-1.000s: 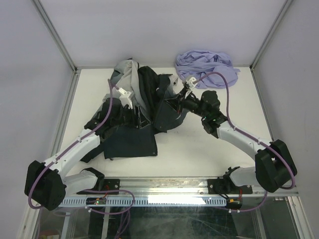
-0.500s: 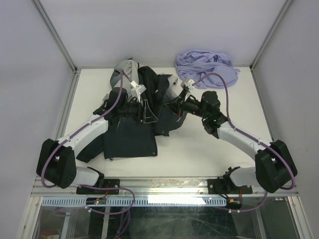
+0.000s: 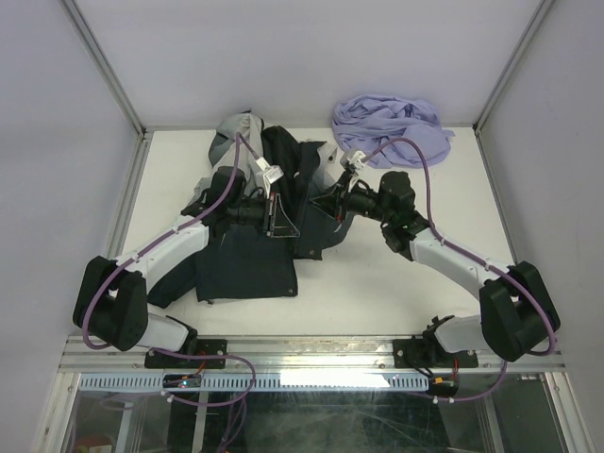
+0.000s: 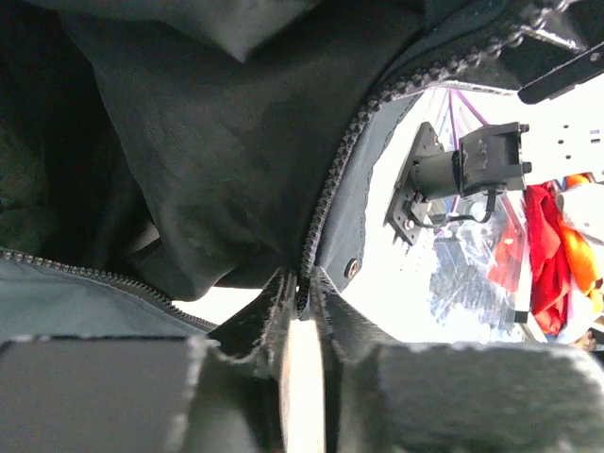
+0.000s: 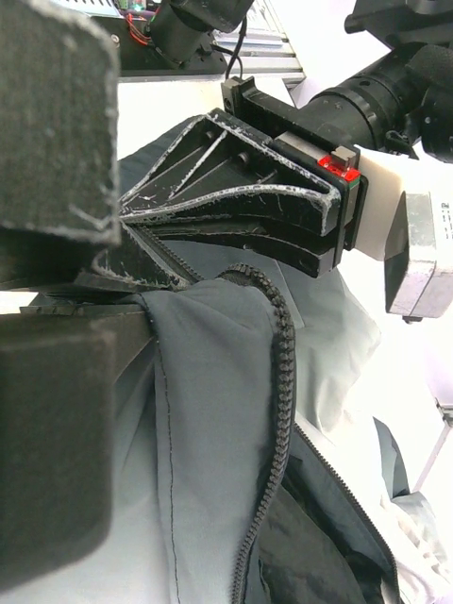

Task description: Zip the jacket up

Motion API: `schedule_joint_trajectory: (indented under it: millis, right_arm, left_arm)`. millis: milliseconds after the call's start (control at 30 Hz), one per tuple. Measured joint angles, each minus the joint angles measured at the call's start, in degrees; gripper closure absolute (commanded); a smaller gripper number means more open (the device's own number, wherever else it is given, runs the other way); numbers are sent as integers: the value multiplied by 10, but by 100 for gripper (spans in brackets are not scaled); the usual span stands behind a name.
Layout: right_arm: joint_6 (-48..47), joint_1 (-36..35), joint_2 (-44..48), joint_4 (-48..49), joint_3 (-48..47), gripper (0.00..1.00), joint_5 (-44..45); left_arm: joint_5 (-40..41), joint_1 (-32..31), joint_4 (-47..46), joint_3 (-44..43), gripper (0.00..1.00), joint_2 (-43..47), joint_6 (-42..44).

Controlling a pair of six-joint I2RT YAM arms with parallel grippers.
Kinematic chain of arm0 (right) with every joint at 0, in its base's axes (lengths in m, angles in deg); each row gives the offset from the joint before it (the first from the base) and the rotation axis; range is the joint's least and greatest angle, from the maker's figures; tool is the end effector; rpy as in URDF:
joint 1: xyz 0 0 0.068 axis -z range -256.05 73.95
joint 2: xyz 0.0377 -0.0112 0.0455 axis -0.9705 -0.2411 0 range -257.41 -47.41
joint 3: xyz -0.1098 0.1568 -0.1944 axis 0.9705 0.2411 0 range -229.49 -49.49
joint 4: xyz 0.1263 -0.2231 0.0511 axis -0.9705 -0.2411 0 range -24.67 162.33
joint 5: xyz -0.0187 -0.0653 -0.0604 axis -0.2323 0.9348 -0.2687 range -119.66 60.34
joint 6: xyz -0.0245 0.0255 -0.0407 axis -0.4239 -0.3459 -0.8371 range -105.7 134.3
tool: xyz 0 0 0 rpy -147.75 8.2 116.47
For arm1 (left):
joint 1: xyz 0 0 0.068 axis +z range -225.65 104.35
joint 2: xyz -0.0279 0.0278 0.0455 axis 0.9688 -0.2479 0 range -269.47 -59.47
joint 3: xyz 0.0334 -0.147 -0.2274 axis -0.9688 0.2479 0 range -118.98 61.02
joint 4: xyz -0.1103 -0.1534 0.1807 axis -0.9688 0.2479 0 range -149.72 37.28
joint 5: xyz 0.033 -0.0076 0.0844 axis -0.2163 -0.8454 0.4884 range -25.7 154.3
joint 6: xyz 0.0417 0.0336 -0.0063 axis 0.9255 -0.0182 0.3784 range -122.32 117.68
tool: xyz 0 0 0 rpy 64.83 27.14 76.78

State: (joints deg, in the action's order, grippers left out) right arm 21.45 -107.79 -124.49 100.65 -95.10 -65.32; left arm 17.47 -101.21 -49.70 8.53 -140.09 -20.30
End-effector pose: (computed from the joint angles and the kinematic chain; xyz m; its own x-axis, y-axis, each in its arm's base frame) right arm 0.2475 0.1776 0.2885 -0.1614 0.0191 -0.9867 -0.9095 0.3853 0.1562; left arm 0.2583 -0.1522 0.2505 -0.7809 0.1395 -0.6088 0.6009 0.4340 -0.6712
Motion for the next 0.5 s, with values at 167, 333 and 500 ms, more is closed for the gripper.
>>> schedule_joint_trajectory:
  millis: [167, 333, 500]
  right_arm:
    - [0, 2, -1, -13, -6, 96, -2]
    - [2, 5, 18, -83, -20, 41, 9]
    - [6, 5, 82, -202, -24, 24, 81]
  left_arm:
    - [-12, 0, -4, 0, 100, 0, 0]
    - [-11, -2, -32, 6, 100, 2, -41]
    - [-9, -3, -87, 34, 100, 14, -104]
